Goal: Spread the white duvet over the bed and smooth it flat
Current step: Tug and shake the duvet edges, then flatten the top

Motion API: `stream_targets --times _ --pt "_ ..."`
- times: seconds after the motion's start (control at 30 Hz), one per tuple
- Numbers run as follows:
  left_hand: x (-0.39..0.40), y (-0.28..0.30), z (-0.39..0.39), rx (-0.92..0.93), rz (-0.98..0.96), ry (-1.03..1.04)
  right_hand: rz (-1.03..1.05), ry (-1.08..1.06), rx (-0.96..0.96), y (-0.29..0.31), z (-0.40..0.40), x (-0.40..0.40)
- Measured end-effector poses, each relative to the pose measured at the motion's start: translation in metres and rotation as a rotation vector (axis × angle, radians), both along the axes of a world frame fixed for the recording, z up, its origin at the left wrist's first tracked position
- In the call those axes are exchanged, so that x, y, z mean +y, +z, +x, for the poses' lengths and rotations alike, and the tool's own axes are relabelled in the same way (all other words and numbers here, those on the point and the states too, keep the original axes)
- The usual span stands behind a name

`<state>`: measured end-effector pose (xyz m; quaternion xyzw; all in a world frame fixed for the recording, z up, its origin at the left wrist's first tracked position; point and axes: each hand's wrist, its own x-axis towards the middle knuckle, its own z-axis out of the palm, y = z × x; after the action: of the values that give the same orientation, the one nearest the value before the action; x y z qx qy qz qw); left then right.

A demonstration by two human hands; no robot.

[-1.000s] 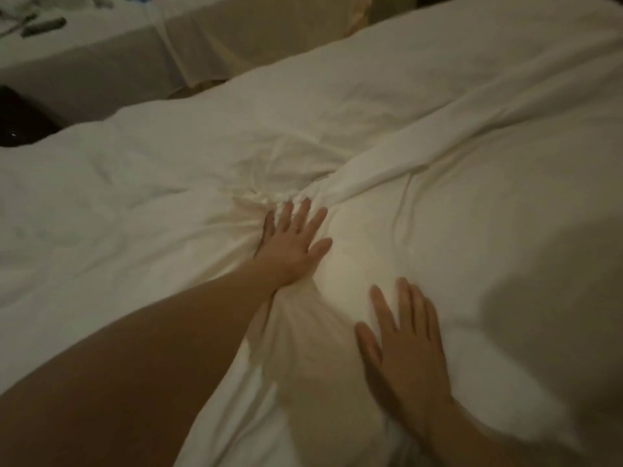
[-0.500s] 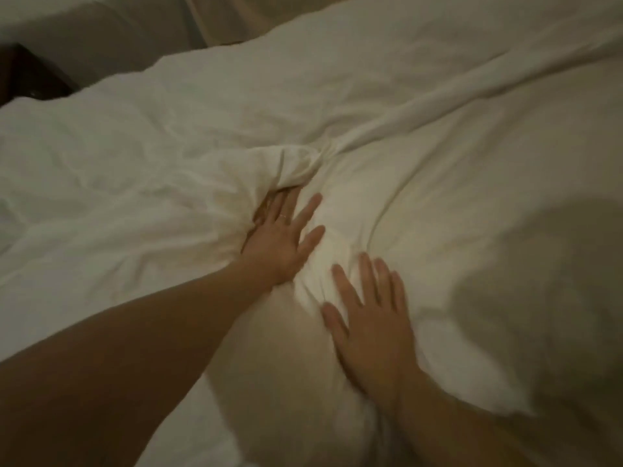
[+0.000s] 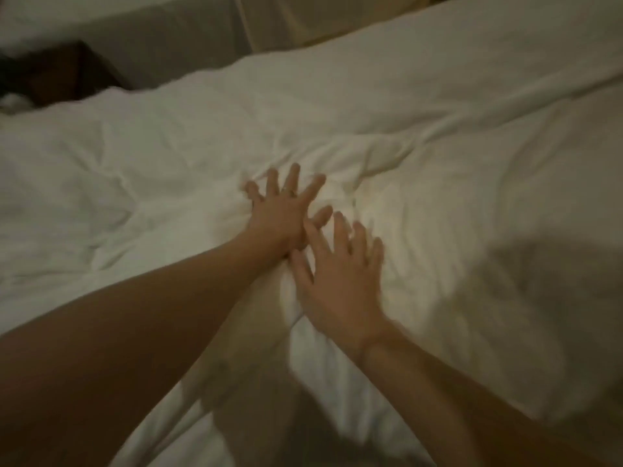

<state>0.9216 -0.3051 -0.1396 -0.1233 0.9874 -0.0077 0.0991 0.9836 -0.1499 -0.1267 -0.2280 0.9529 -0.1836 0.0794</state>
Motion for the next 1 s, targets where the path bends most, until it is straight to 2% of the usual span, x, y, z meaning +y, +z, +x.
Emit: stream_targets --times 0.03,0.13,0.2,0.27,0.33,0.4,0.47,0.5,0.53,0.6,0.73,0.8,0.87,0.9,0.93,0.97,1.0 --pt "-0.006 -0.026 0.012 -0.007 0.047 0.038 0.057 0.038 0.018 -0.025 0.009 0.002" --pt "0.004 -0.083 0.048 0.135 0.234 0.093 0.199 0.107 0.064 -0.081 0.046 0.066" --pt "0.011 -0.081 0.057 0.165 0.263 0.122 0.246 0.126 0.017 -0.085 0.066 0.099" --pt "0.011 -0.059 0.063 0.049 0.273 0.12 0.23 0.118 -0.05 -0.069 0.073 0.109" --pt "0.001 -0.027 0.076 -0.066 0.25 0.035 0.195 0.083 -0.048 -0.045 0.067 0.101" --pt "-0.024 0.005 0.084 0.07 0.133 -0.067 0.088 0.111 0.012 -0.021 0.063 0.07" --pt "-0.057 0.029 0.089 0.287 -0.052 -0.03 -0.072 0.133 0.051 0.008 0.065 0.008" --pt "-0.076 0.032 0.092 0.312 -0.111 0.02 -0.126 0.131 0.048 0.015 0.069 -0.027" --pt "-0.092 0.025 0.098 0.247 -0.135 0.069 -0.129 0.156 0.008 0.013 0.077 -0.058" --pt "-0.11 -0.016 0.122 0.092 -0.084 0.149 -0.058 0.226 -0.043 -0.015 0.1 -0.089" --pt "-0.115 -0.076 0.148 0.065 0.147 0.248 0.113 0.315 -0.013 -0.079 0.131 -0.035" --pt "-0.12 -0.061 0.136 -0.08 0.291 0.263 0.157 0.329 -0.024 -0.081 0.142 -0.001" --pt "-0.136 -0.018 0.134 -0.235 0.426 0.195 0.192 0.241 -0.081 -0.065 0.158 0.013" --pt "-0.149 0.007 0.139 -0.251 0.455 0.157 0.19 0.181 -0.075 -0.051 0.164 0.009" --pt "-0.163 0.03 0.147 -0.199 0.452 0.126 0.174 0.121 -0.03 -0.039 0.17 -0.001" --pt "-0.177 0.047 0.158 -0.093 0.366 0.105 0.128 0.072 0.016 -0.028 0.178 -0.017" --pt "-0.19 0.059 0.173 0.045 0.188 0.092 0.057 0.064 0.017 -0.011 0.186 -0.044"
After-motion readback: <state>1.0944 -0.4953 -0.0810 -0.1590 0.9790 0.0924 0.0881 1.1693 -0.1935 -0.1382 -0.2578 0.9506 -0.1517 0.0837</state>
